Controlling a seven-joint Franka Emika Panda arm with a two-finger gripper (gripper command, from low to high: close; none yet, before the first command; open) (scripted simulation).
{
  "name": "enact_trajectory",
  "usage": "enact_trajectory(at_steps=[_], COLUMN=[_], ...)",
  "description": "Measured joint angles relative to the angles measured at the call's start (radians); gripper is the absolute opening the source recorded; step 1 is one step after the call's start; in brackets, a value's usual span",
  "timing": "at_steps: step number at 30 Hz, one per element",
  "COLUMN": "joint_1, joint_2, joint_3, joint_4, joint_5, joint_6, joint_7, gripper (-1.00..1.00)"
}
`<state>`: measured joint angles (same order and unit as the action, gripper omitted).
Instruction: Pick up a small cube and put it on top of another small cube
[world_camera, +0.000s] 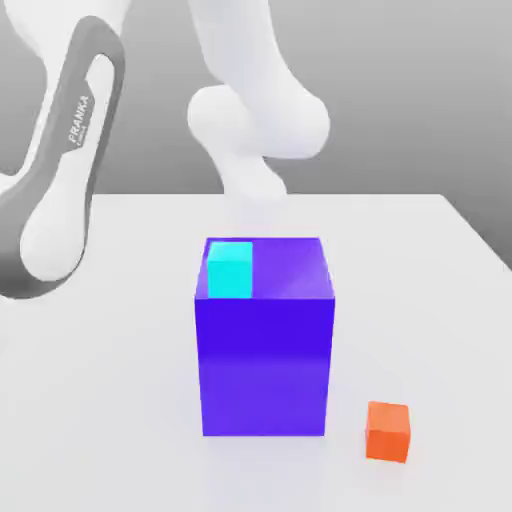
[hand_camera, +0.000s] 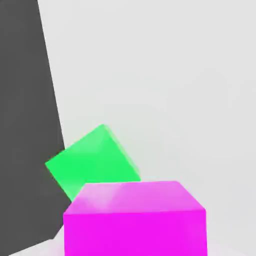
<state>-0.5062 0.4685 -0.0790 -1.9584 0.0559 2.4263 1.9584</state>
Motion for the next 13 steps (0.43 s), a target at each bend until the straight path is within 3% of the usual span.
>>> enact_trajectory(at_steps=[3,4,10,13], joint_1=[-0.005,-0.004,-0.005,-0.001], joint_2=[0.097,0.115,0.124,0.054], joint_3=[0.004,0.004,0.004,-0.002], joint_4=[0.027,0.030,0.031,0.027], joint_5=[0.012,0.016,0.016,0.008], joint_6=[0.070,0.085,0.092,0.025], joint_7=[-0.001,-0.003,-0.003,0.003], gripper=[-1.00,1.00,1.00,1.00])
